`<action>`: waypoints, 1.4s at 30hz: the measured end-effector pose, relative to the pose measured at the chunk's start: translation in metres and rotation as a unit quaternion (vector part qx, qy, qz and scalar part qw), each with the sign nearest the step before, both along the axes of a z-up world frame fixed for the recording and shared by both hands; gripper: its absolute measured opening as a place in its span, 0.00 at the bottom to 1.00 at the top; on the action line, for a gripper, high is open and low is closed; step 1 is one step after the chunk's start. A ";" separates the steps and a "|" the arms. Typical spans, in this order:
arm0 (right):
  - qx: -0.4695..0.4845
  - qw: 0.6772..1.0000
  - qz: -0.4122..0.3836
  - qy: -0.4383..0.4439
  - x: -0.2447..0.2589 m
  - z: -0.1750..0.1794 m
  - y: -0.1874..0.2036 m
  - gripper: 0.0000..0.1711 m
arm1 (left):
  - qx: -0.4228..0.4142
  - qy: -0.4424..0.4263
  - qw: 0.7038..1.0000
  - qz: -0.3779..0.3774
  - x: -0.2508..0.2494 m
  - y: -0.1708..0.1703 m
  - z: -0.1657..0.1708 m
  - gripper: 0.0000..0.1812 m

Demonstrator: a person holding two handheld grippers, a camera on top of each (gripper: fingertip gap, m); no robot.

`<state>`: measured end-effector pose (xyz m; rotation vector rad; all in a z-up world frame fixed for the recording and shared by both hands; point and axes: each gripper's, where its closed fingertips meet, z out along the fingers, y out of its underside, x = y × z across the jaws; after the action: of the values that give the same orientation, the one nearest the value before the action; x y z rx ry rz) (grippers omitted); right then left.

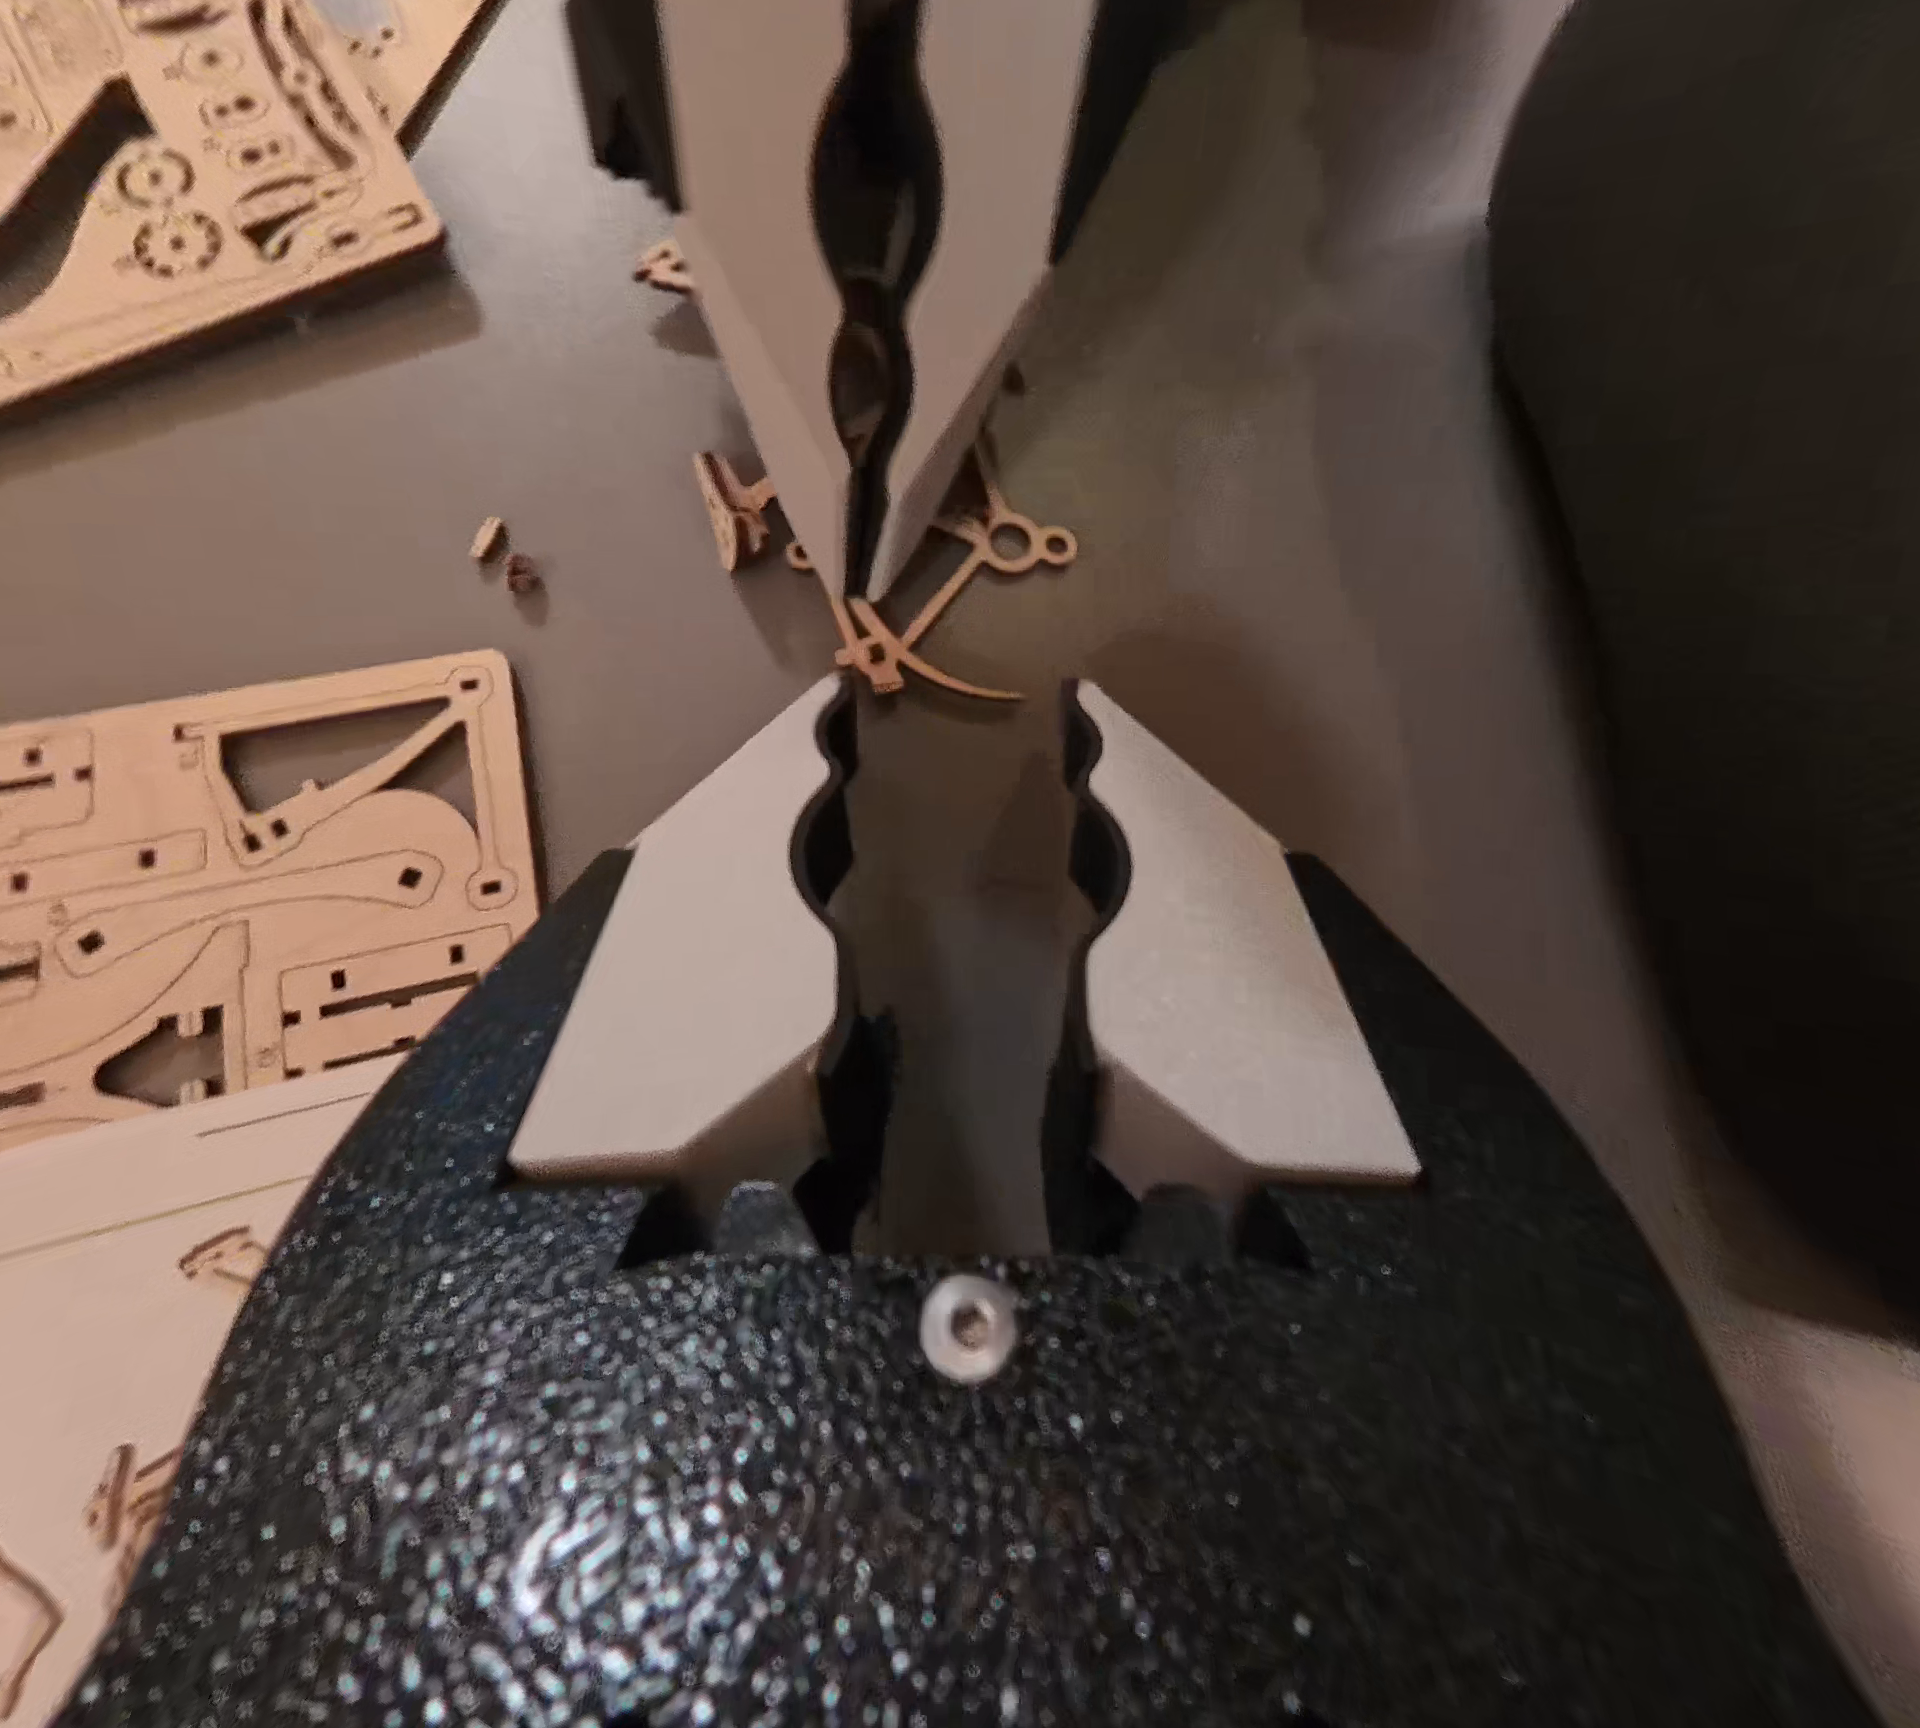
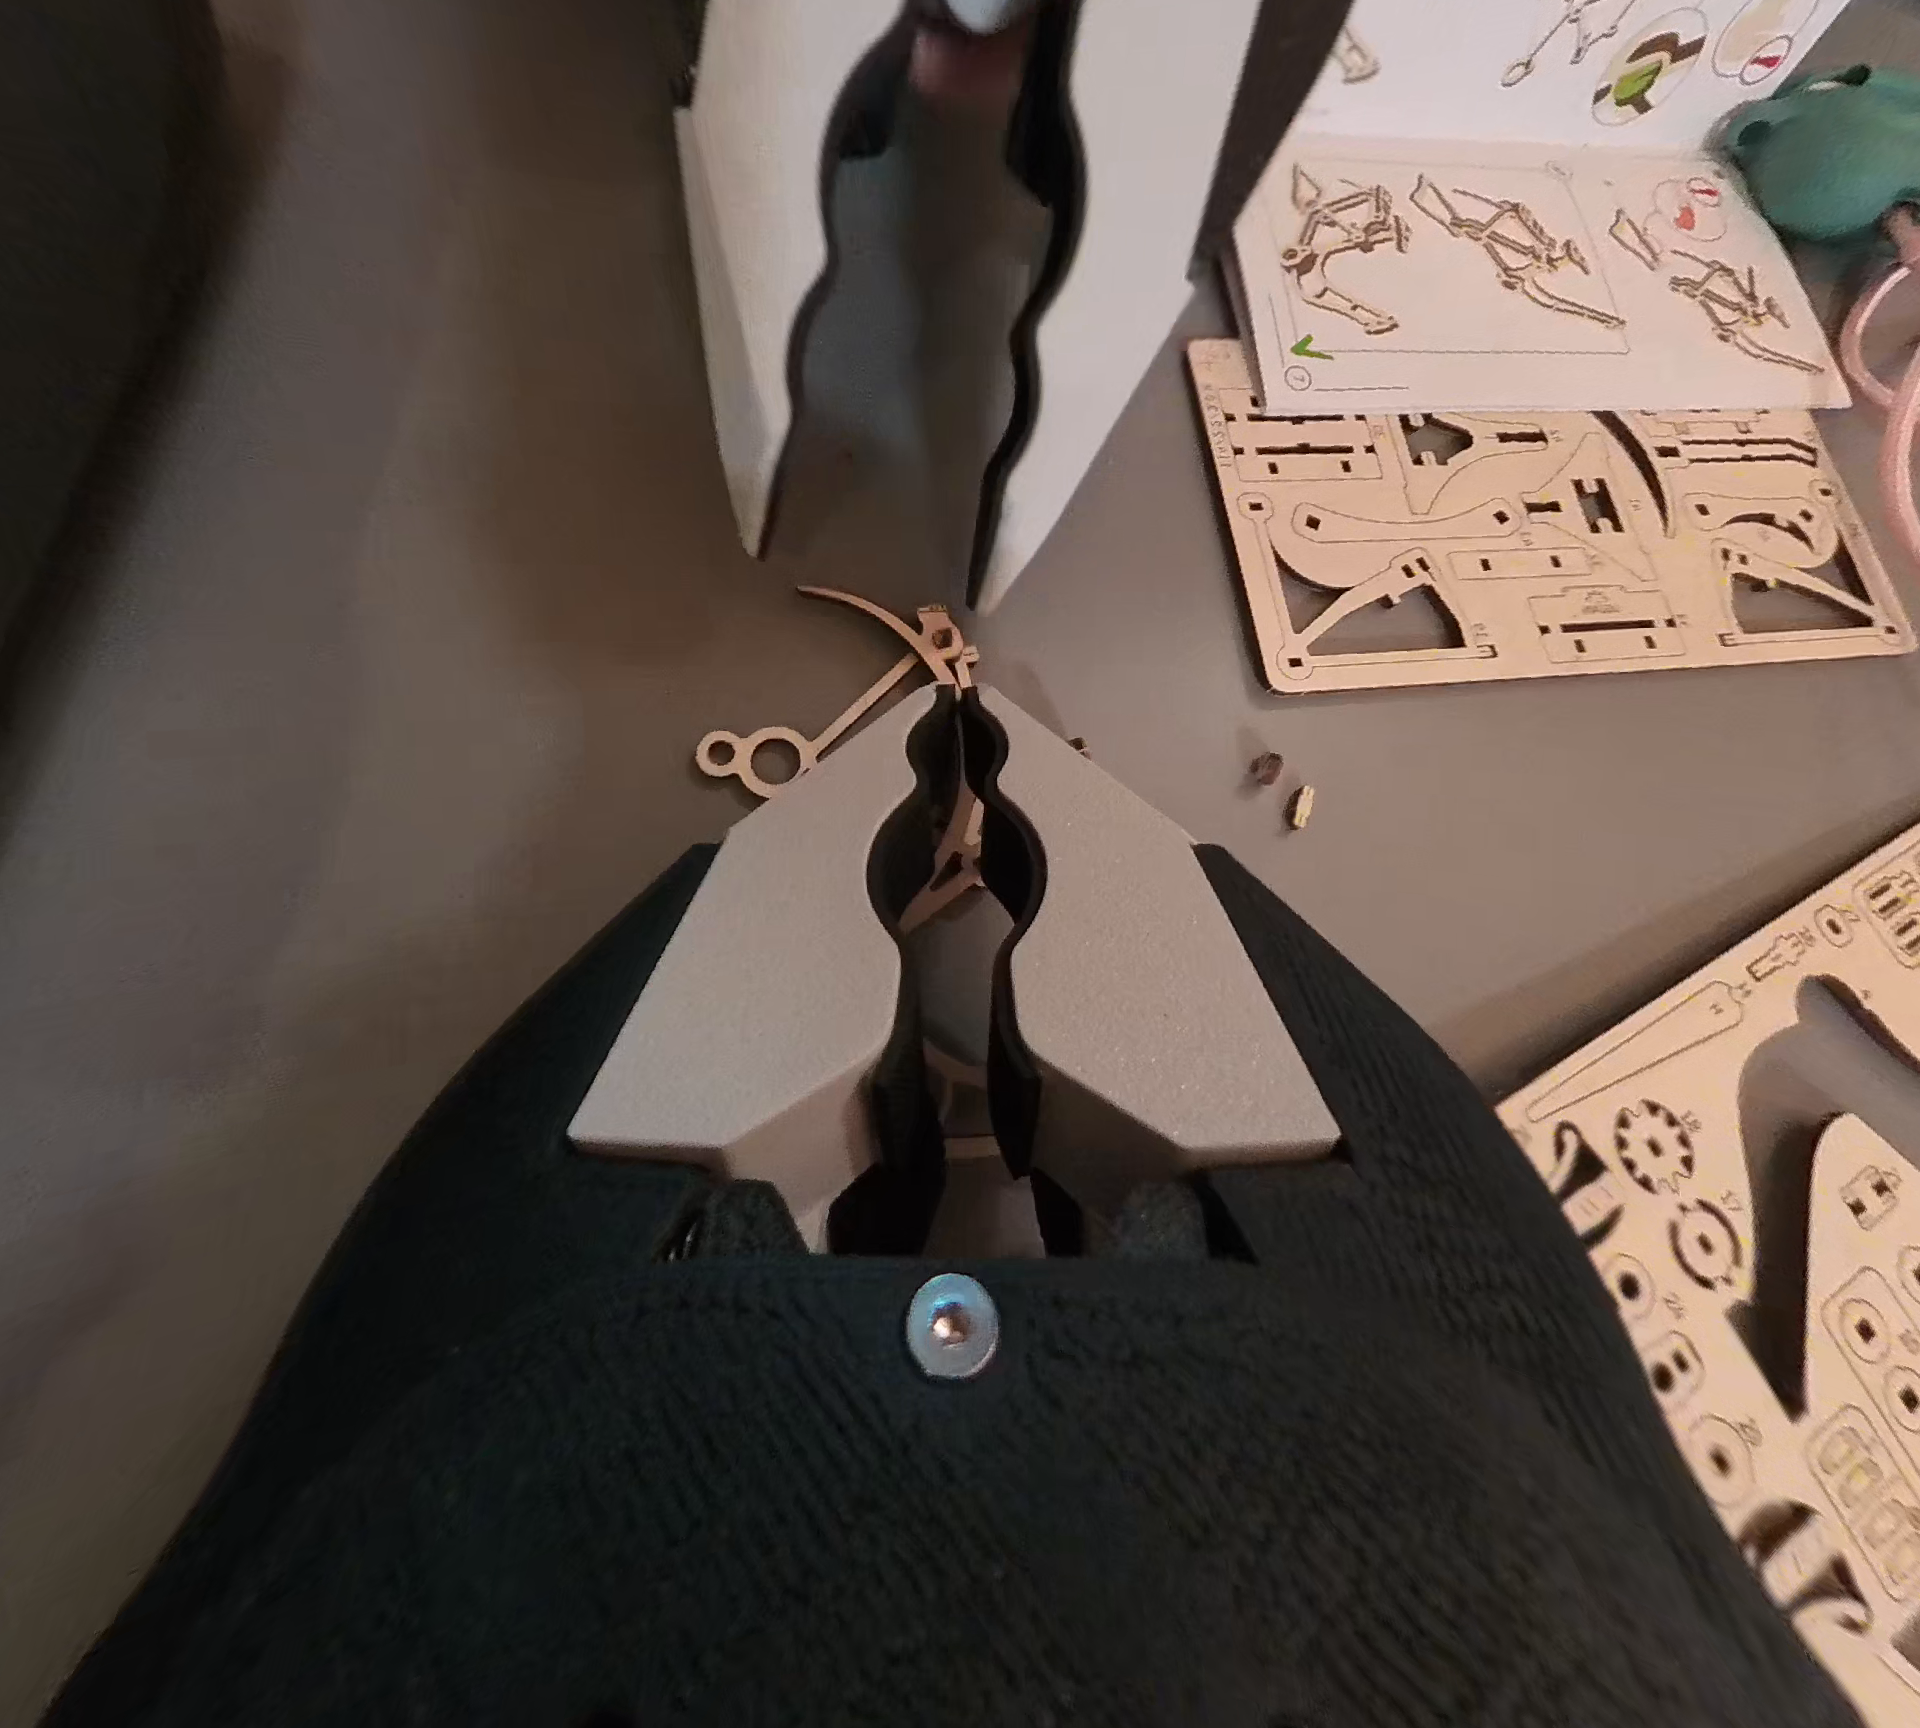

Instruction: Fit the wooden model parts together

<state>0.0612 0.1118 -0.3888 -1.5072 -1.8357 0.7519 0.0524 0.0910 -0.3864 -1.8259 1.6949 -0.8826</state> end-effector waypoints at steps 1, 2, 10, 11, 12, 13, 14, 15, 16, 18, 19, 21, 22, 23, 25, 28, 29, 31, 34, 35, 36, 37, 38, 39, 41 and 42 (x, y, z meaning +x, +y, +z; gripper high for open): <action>-0.009 1.000 0.006 0.002 0.000 0.000 -0.002 0.00 | 0.009 -0.002 1.000 -0.019 -0.001 -0.007 0.001 0.20; -0.019 1.000 0.008 0.004 0.001 0.000 -0.002 0.00 | 0.001 -0.012 0.999 -0.034 -0.001 -0.016 0.005 0.22; -0.061 0.998 0.022 0.000 0.001 0.000 -0.002 0.00 | 0.142 -0.003 0.988 -0.064 -0.001 -0.019 0.010 0.20; -0.062 0.998 0.022 -0.002 0.001 0.000 -0.002 0.00 | 0.169 0.005 0.982 -0.078 0.000 -0.020 0.007 0.19; -0.064 0.998 0.022 -0.004 0.001 0.000 -0.002 0.00 | 0.189 0.013 0.977 -0.094 0.000 -0.022 0.004 0.17; -0.067 0.997 0.023 -0.004 0.001 0.000 -0.002 0.00 | 0.202 0.020 0.974 -0.105 -0.001 -0.023 0.000 0.16; -0.074 0.997 0.022 -0.003 0.001 0.000 -0.002 0.00 | 0.211 0.023 0.971 -0.109 -0.001 -0.023 -0.003 0.16; -0.079 0.997 0.022 -0.003 0.001 0.000 -0.002 0.00 | 0.219 0.020 0.969 -0.110 0.000 -0.023 -0.003 0.15; -0.085 0.996 0.022 -0.005 0.001 0.000 -0.003 0.00 | 0.231 0.018 0.967 -0.110 0.000 -0.022 -0.002 0.15; -0.100 0.995 0.021 -0.009 0.001 0.000 -0.005 0.00 | 0.271 0.019 0.956 -0.109 0.001 -0.018 0.000 0.13; -0.103 0.994 0.020 -0.009 0.001 0.000 -0.005 0.00 | 0.290 0.027 0.950 -0.113 0.000 -0.017 -0.001 0.13; -0.097 0.995 0.021 -0.010 0.001 0.000 -0.006 0.00 | 0.325 0.030 0.938 -0.115 0.002 -0.015 0.000 0.14; -0.094 0.995 0.027 -0.010 0.001 0.000 -0.008 0.00 | 0.340 0.032 0.933 -0.117 0.003 -0.015 0.000 0.14; -0.092 0.995 0.031 -0.010 0.001 0.000 -0.011 0.00 | 0.352 0.034 0.928 -0.119 0.003 -0.014 0.001 0.15; -0.084 0.996 0.038 -0.009 0.002 0.000 -0.017 0.00 | 0.360 0.035 0.924 -0.122 0.004 -0.016 0.002 0.17; -0.081 0.996 0.047 -0.008 0.003 0.000 -0.028 0.00 | 0.358 0.033 0.924 -0.131 0.004 -0.023 0.002 0.18; -0.082 0.995 0.049 -0.007 0.004 0.001 -0.031 0.00 | 0.368 0.037 0.919 -0.135 0.004 -0.024 0.002 0.18; -0.090 0.995 0.047 -0.006 0.005 0.001 -0.034 0.00 | 0.394 0.043 0.907 -0.146 0.006 -0.026 0.003 0.16; -0.137 0.990 0.028 0.000 0.007 0.003 -0.034 0.00 | 0.422 0.036 0.891 -0.164 0.015 -0.032 0.000 0.11; -0.145 0.989 0.024 -0.003 0.008 0.003 -0.033 0.00 | 0.433 0.039 0.884 -0.171 0.016 -0.033 -0.001 0.08; -0.151 0.988 0.019 -0.006 0.010 0.003 -0.032 0.00 | 0.447 0.042 0.877 -0.171 0.016 -0.031 -0.001 0.09; -0.155 0.988 0.015 -0.005 0.010 0.003 -0.032 0.00 | 0.459 0.044 0.870 -0.173 0.017 -0.031 0.000 0.10; -0.158 0.987 0.011 -0.004 0.010 0.003 -0.032 0.00 | 0.472 0.048 0.863 -0.175 0.017 -0.030 0.000 0.10; -0.161 0.987 0.009 -0.005 0.010 0.003 -0.032 0.00 | 0.485 0.052 0.855 -0.178 0.017 -0.030 0.001 0.11; -0.168 0.986 0.005 -0.005 0.010 0.003 -0.031 0.00 | 0.508 0.060 0.839 -0.187 0.017 -0.029 0.001 0.11; -0.173 0.985 0.003 -0.005 0.010 0.003 -0.031 0.00 | 0.517 0.066 0.832 -0.190 0.017 -0.029 0.001 0.10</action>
<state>0.0714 0.0810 -0.3854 -1.7203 -1.7831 1.1132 0.0693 0.0619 -0.3856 -0.8233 2.0483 0.1216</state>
